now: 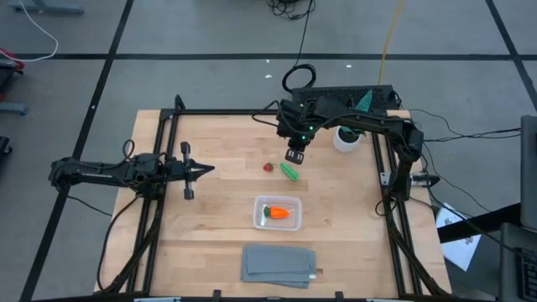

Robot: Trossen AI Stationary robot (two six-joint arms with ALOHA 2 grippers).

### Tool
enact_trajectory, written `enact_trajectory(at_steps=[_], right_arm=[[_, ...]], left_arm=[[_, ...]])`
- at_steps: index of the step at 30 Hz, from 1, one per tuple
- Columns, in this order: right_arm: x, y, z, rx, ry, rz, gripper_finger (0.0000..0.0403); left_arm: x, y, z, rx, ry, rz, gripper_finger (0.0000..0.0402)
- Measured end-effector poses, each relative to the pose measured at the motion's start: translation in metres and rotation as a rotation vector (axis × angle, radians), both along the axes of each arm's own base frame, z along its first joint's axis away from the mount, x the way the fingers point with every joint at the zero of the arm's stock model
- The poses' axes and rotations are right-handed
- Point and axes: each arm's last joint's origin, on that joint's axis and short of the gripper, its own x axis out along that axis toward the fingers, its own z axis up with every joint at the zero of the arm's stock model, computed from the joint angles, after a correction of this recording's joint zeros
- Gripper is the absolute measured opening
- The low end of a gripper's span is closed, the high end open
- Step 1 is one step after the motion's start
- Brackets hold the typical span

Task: Pick and placing Produce into tupperware
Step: Put the green beans into the transparent bin

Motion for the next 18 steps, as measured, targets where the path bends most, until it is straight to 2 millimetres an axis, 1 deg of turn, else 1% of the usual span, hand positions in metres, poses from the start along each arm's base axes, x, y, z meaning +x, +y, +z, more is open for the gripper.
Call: enact_trajectory(at_steps=[11,14,18], right_arm=[[0.0003,0.0004,0.0,-0.001,-0.001,0.001,0.0004],[0.0003,0.0003,0.0,0.0,-0.001,-0.001,0.0023],[0.0002,0.0004,0.0,0.001,-0.001,0.0,0.0069]], left_arm=[[0.0,0.0,0.0,-0.003,0.0,0.0,0.0001],[0.0,0.0,-0.0001,-0.003,0.001,0.0,0.0001],[0.0,0.0,-0.0006,-0.004,0.005,0.0,0.0001]])
